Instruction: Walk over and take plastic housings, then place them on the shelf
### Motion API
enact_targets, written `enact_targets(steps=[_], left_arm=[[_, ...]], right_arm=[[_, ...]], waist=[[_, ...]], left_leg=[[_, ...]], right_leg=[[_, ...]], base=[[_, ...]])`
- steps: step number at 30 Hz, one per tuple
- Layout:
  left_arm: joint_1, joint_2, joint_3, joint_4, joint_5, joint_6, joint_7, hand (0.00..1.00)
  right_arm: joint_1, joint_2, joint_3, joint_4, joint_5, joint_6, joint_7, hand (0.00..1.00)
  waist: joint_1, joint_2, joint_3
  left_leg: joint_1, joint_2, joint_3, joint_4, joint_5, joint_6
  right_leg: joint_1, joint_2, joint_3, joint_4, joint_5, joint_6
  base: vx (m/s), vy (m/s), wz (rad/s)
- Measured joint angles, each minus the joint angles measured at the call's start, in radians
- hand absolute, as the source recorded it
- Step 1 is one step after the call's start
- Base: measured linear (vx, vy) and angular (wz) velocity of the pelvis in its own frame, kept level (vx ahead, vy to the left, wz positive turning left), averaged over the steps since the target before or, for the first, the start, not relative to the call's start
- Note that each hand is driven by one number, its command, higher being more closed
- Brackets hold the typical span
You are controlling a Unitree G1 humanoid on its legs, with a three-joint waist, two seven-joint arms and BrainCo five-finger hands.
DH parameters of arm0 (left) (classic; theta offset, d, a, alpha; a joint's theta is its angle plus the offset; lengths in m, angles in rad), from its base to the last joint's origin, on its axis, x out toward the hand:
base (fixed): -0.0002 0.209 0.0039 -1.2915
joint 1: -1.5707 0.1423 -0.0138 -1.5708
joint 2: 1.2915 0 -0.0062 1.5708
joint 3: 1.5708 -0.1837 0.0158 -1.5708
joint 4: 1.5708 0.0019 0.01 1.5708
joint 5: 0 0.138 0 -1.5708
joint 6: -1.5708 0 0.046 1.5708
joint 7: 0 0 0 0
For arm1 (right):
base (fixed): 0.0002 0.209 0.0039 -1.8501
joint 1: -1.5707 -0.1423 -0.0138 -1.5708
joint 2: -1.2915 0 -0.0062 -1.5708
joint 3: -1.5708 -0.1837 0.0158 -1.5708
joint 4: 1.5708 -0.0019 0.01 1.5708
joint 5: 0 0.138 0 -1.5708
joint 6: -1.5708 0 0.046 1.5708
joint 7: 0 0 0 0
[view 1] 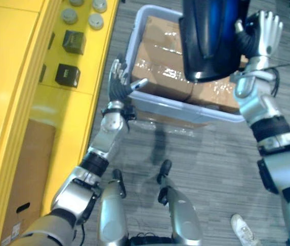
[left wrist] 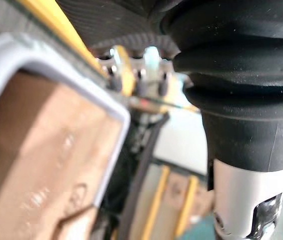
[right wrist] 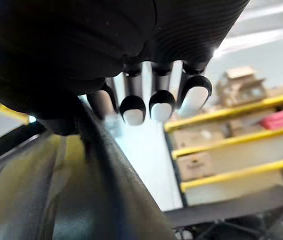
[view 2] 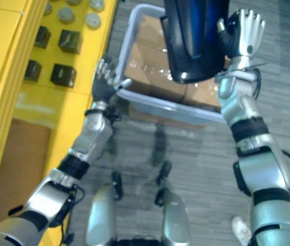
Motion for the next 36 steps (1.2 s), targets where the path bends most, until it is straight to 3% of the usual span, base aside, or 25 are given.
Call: enact_targets(steps=[7, 16, 22, 29, 30, 36], left_arm=[[-0.029, -0.021, 0.009, 0.011, -0.013, 0.011, -0.006, 0.0], [-0.041, -0.02, 0.011, 0.003, 0.04, 0.106, 0.061, 0.0], [-0.042, -0.023, 0.01, 0.014, 0.033, 0.115, 0.039, 0.0], [-0.048, -0.028, -0.001, 0.015, -0.075, 0.129, -0.028, 0.0], [-0.048, -0.028, -0.014, 0.015, -0.123, 0.131, -0.052, 1.0], [-0.048, -0.024, -0.023, 0.024, -0.211, 0.155, -0.109, 1.0]], right_arm=[[0.042, 0.043, 0.008, -0.071, -0.043, -0.041, 0.006, 1.0], [0.081, 0.098, 0.017, -0.085, -0.088, -0.054, 0.006, 1.0], [0.093, 0.126, 0.058, -0.115, -0.109, -0.055, 0.006, 1.0], [0.102, 0.152, 0.103, -0.114, -0.11, -0.054, 0.005, 1.0], [0.102, 0.161, 0.118, -0.112, -0.109, -0.052, 0.005, 1.0], [0.102, 0.186, 0.12, -0.068, -0.107, -0.046, -0.003, 1.0]], waist=[[-0.011, -0.002, -0.001], [-0.011, -0.016, -0.011], [-0.009, -0.016, -0.011], [0.001, -0.017, -0.012], [0.003, -0.017, -0.012], [0.007, -0.017, -0.012]], left_leg=[[0.058, -0.003, 0.006, -0.031, 0.004, -0.006], [0.076, -0.007, 0.007, -0.047, 0.007, -0.011], [0.092, -0.017, 0.004, -0.054, 0.009, -0.013], [0.094, -0.025, 0.0, -0.067, 0.01, -0.013], [0.093, -0.026, -0.001, -0.068, 0.011, -0.014], [0.092, -0.039, -0.007, -0.082, 0.023, -0.01]], right_leg=[[0.044, 0.002, 0.007, -0.012, 0.0, 0.0], [0.063, 0.004, 0.006, -0.029, 0.002, 0.001], [0.089, 0.004, 0.003, -0.059, 0.012, 0.004], [0.097, 0.002, -0.004, -0.075, 0.018, 0.007], [0.097, 0.002, -0.006, -0.076, 0.018, 0.007], [0.097, -0.007, -0.018, -0.079, 0.018, 0.008]], base=[[0.01, 0.053, -0.02], [-0.01, 0.066, 0.0], [0.0, 0.086, 0.03], [-0.01, 0.088, 0.02], [0.0, 0.086, 0.05], [-0.01, 0.1, 0.06]])
